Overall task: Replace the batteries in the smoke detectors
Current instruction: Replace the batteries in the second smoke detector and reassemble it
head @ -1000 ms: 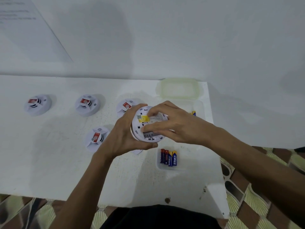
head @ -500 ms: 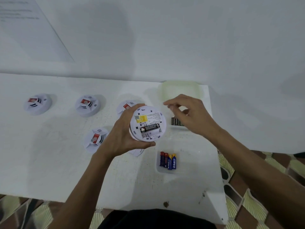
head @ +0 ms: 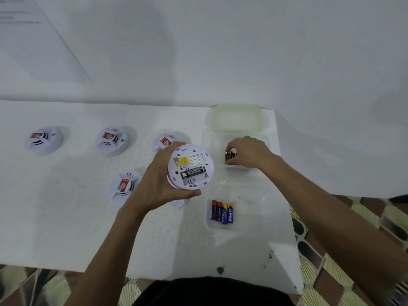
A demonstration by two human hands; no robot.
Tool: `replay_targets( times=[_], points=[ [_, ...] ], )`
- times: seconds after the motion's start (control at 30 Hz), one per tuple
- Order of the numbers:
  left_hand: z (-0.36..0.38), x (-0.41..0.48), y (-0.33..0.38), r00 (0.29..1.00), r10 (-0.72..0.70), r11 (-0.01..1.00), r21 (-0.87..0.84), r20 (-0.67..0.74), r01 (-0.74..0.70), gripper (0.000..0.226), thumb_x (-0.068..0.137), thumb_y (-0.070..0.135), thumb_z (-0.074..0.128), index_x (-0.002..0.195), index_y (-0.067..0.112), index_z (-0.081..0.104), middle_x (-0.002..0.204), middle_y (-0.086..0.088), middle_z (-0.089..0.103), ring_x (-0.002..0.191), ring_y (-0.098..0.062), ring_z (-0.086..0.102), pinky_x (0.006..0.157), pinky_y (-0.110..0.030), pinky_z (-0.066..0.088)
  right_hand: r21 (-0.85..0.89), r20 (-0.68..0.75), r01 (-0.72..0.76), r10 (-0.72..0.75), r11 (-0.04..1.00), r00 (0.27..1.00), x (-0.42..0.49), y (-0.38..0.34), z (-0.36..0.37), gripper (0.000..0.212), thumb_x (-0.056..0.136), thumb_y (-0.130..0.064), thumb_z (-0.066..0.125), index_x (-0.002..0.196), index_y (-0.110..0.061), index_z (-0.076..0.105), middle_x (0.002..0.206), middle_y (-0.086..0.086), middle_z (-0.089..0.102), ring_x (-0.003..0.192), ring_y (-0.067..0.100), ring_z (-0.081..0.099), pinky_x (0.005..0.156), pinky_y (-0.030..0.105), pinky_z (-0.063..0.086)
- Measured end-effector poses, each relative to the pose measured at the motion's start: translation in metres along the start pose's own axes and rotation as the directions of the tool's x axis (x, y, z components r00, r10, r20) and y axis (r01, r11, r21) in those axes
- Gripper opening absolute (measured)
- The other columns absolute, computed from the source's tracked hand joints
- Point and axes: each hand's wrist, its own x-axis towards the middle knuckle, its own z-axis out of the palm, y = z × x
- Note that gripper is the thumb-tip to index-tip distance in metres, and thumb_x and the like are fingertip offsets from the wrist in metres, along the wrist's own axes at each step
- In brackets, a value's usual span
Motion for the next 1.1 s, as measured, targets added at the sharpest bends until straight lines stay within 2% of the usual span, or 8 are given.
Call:
replay_targets(
  times=[0.13, 0.27, 0.37, 0.57, 0.7, 0.83, 1.0, 1.1],
  points=[
    [0.002, 0.001, -0.002, 1.0, -0.009, 1.0, 0.004, 0.005, 0.009, 0.1, 0.055, 0.06, 0.078, 0.139, 0.024, 0.036, 0.135, 0.01, 0.046, 0.123, -0.008, 0.045, 0.102, -0.036, 0.042, 0.141, -0.039, 0.054, -0.049, 0.989, 0.998, 0.0, 0.001, 0.001, 0.031, 0.08, -0.036, 0.076, 0.102, -0.025, 0.058, 0.087, -0.007, 0.056, 0.081, 0.018, 0.055, 0.059, 0.028, 0.038],
    [0.002, 0.002, -0.001, 1.0, -0.005, 1.0, 0.003, -0.006, 0.005, 0.1, 0.055, 0.06, 0.078, 0.138, 0.026, 0.035, 0.135, 0.011, 0.046, 0.123, -0.009, 0.045, 0.102, -0.038, 0.043, 0.404, -0.113, 0.123, -0.084, 0.906, 0.99, -0.007, 0.004, 0.003, 0.018, 0.08, -0.022, 0.076, 0.085, -0.024, 0.059, 0.088, -0.008, 0.064, 0.068, 0.012, 0.055, 0.07, 0.037, 0.051],
    [0.001, 0.002, -0.001, 1.0, 0.003, 1.0, 0.0, -0.014, -0.003, 0.099, 0.055, 0.062, 0.078, 0.138, 0.029, 0.035, 0.135, 0.011, 0.046, 0.123, -0.011, 0.045, 0.102, -0.041, 0.043, 0.545, -0.231, 0.14, -0.012, 0.827, 0.973, -0.019, 0.0, -0.005, 0.016, 0.082, -0.021, 0.074, 0.083, -0.027, 0.06, 0.088, -0.009, 0.066, 0.068, 0.013, 0.056, 0.065, 0.023, 0.047],
    [-0.002, 0.004, 0.003, 0.997, 0.06, 0.998, 0.028, -0.052, -0.058, 0.095, 0.056, 0.07, 0.071, 0.136, 0.045, 0.027, 0.134, 0.027, 0.039, 0.124, -0.006, 0.043, 0.104, -0.037, 0.04, 0.827, -0.439, 0.342, 0.134, 0.446, 0.888, -0.067, -0.032, -0.026, 0.015, 0.083, -0.01, 0.076, 0.094, -0.011, 0.066, 0.084, -0.001, 0.07, 0.078, 0.011, 0.065, 0.074, 0.024, 0.054],
    [0.0, 0.006, 0.008, 0.989, 0.113, 0.993, 0.046, -0.094, -0.109, 0.087, 0.061, 0.073, 0.065, 0.134, 0.054, 0.024, 0.133, 0.037, 0.032, 0.125, 0.004, 0.037, 0.105, -0.036, 0.037, 0.863, -0.456, 0.399, 0.139, 0.31, 0.879, -0.095, -0.061, -0.02, 0.016, 0.081, -0.007, 0.077, 0.09, -0.012, 0.065, 0.08, -0.003, 0.071, 0.074, 0.01, 0.063, 0.072, 0.028, 0.053],
    [0.001, 0.006, 0.012, 0.981, 0.158, 0.983, 0.113, -0.112, -0.146, 0.08, 0.066, 0.072, 0.061, 0.132, 0.045, 0.026, 0.133, 0.014, 0.037, 0.123, 0.009, 0.03, 0.106, -0.039, 0.033, 0.824, -0.485, 0.399, 0.138, 0.402, 0.863, -0.107, -0.08, -0.005, 0.012, 0.083, -0.011, 0.076, 0.089, -0.014, 0.066, 0.081, -0.002, 0.072, 0.079, 0.012, 0.068, 0.078, 0.035, 0.057],
    [-0.003, 0.006, 0.017, 0.973, 0.17, 0.979, 0.135, -0.158, -0.15, 0.077, 0.064, 0.08, 0.055, 0.128, 0.047, 0.027, 0.127, 0.019, 0.042, 0.118, 0.016, 0.03, 0.104, -0.014, 0.027, 0.747, -0.559, 0.414, 0.154, 0.52, 0.815, -0.11, -0.088, 0.007, 0.01, 0.087, -0.021, 0.073, 0.094, -0.016, 0.067, 0.088, -0.008, 0.07, 0.091, 0.013, 0.066, 0.085, 0.033, 0.055],
    [-0.003, 0.004, 0.016, 0.968, 0.166, 0.981, 0.127, -0.189, -0.144, 0.079, 0.062, 0.081, 0.056, 0.127, 0.047, 0.026, 0.126, 0.024, 0.04, 0.118, 0.012, 0.033, 0.102, -0.011, 0.027, 0.758, -0.572, 0.449, 0.151, 0.473, 0.806, -0.111, -0.093, 0.012, 0.009, 0.087, -0.015, 0.072, 0.093, -0.012, 0.066, 0.1, -0.003, 0.066, 0.101, 0.014, 0.063, 0.086, 0.029, 0.057]
  ],
)
